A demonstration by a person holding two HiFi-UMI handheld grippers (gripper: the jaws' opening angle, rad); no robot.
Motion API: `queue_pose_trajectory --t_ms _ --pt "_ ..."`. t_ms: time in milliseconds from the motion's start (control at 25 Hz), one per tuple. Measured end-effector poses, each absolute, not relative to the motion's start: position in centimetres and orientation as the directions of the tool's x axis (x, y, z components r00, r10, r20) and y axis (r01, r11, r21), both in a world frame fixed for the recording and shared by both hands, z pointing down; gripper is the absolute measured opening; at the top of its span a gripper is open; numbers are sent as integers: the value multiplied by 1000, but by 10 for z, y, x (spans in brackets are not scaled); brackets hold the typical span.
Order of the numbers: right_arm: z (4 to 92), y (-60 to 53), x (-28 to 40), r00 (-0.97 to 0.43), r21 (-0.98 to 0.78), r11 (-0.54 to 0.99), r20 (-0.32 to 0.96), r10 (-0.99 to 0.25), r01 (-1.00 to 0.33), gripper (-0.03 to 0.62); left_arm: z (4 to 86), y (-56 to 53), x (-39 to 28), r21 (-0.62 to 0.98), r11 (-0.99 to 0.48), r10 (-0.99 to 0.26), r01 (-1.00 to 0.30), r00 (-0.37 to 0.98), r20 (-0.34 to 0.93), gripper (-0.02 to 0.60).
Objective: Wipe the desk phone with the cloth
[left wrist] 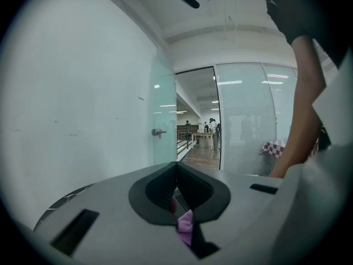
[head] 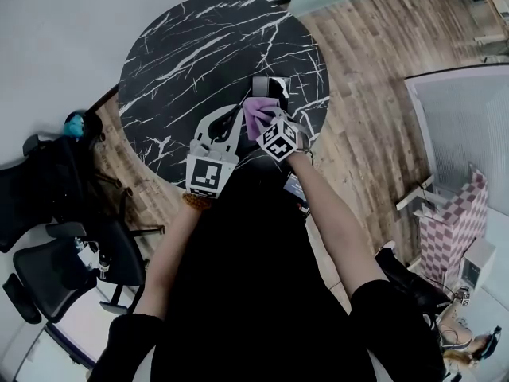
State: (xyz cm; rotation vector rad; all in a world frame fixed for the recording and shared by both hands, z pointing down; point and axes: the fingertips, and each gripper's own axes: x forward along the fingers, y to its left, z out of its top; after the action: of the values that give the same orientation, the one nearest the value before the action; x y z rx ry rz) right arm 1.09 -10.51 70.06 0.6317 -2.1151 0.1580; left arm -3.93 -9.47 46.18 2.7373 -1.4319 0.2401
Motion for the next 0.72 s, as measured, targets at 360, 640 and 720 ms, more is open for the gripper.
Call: queue_pose_trajectory --t_ms 360,640,720 --pt "708 -89 8 -479 104 876 804 -353 -471 58 463 -93 -37 -42 -580 -807 -814 567 166 14" --pt "713 -75 7 -490 73 881 807 -328 -468 58 465 -90 -31 -44 -595 -796 -802 581 173 14" --pt "714 -72 7 -494 59 880 809 -319 -472 58 465 -89 -31 -46 -598 -794 -800 583 174 13"
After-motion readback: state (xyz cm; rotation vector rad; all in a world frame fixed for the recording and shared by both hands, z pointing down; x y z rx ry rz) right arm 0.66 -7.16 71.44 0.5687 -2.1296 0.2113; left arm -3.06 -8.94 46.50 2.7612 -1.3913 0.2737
